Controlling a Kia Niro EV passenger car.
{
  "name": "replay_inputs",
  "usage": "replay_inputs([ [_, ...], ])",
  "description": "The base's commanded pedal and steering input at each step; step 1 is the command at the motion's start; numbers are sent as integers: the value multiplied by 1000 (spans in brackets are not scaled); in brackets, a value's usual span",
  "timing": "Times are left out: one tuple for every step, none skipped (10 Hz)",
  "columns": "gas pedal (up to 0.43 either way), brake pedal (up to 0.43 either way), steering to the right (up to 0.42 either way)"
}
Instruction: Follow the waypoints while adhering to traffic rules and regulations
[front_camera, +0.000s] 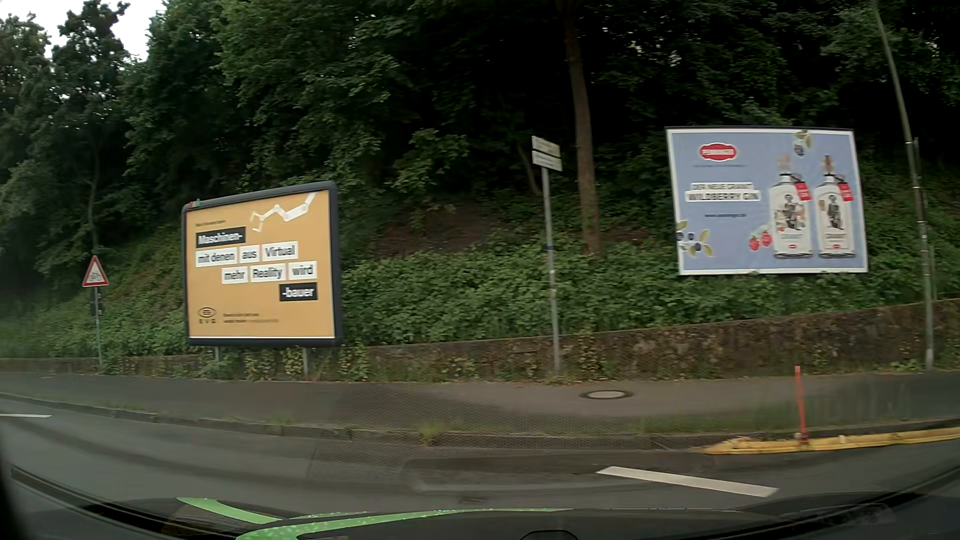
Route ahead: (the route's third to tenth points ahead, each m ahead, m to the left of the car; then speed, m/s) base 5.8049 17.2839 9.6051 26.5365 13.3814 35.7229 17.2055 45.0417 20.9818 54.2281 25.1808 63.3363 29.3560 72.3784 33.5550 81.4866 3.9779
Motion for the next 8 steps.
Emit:
replay_inputs([
  [28,0,-751],
  [59,0,-757],
  [59,0,-756],
  [59,0,-749],
  [59,0,-740],
  [59,0,-733],
  [59,0,-720],
  [79,0,-700],
])
